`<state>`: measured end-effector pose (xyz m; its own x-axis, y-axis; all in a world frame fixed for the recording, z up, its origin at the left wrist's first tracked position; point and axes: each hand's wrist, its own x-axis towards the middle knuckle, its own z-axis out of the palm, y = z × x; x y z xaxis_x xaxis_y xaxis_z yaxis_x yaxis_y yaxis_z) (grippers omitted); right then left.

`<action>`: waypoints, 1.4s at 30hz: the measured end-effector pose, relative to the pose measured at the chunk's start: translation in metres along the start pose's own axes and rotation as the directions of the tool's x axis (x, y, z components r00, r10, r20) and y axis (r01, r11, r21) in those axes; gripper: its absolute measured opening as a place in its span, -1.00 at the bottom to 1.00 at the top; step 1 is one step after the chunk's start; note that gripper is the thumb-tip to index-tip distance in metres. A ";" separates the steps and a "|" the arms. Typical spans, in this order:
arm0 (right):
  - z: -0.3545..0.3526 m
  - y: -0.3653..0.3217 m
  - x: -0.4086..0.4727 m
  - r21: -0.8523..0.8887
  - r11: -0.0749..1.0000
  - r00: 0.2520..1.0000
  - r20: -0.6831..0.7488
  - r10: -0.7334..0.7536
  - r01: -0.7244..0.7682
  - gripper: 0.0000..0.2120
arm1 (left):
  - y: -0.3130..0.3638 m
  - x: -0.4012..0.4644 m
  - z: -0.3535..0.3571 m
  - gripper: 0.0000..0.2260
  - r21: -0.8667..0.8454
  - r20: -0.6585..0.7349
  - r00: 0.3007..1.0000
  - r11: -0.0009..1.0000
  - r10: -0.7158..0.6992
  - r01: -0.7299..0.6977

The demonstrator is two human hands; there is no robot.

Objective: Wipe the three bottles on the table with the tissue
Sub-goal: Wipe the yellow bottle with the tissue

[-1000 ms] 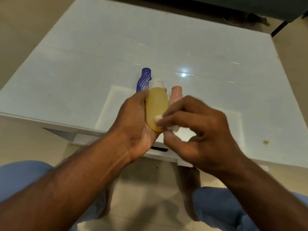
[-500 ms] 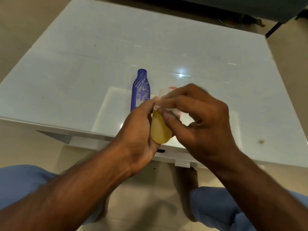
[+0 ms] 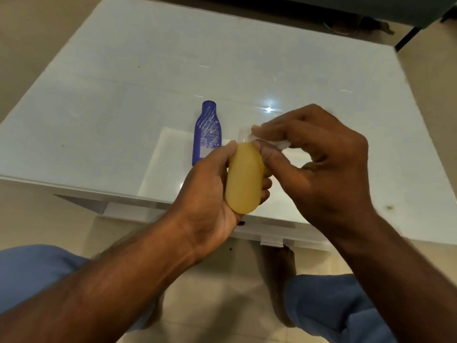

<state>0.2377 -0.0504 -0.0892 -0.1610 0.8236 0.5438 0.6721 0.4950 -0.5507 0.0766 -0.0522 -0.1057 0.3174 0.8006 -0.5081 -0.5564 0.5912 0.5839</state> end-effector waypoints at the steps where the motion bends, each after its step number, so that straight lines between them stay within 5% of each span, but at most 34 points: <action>1: 0.000 0.001 0.000 -0.002 1.000 1.000 -0.008 0.015 -0.015 -0.89 | 0.001 0.000 0.000 -0.62 0.001 -0.009 1.000 1.000 0.008 -0.008; 15: 0.016 -0.008 -0.007 0.064 0.997 0.999 0.025 -0.047 0.046 -0.84 | 0.006 -0.003 0.004 -0.63 -0.098 -0.037 0.999 0.995 0.013 -0.016; 25: 0.024 -0.020 -0.028 0.132 0.987 0.965 0.233 -0.120 0.091 -0.90 | 0.016 0.001 -0.007 -0.57 -0.085 -0.092 0.994 0.995 -0.053 0.045; 32: 0.012 -0.010 -0.024 0.040 0.999 0.984 0.178 -0.015 0.008 -0.93 | 0.018 0.002 -0.006 -0.60 -0.139 -0.016 0.999 0.990 -0.037 0.034; 42: 0.007 0.000 -0.010 0.087 0.989 0.992 -0.033 0.120 -0.117 -0.86 | 0.005 -0.001 -0.001 -0.60 0.014 -0.046 0.996 0.997 -0.080 0.081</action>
<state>0.2345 -0.0563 -0.0990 -0.0550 0.8674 0.4946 0.6207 0.4177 -0.6635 0.0732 -0.0501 -0.1033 0.3251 0.7455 -0.5818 -0.5183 0.6551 0.5498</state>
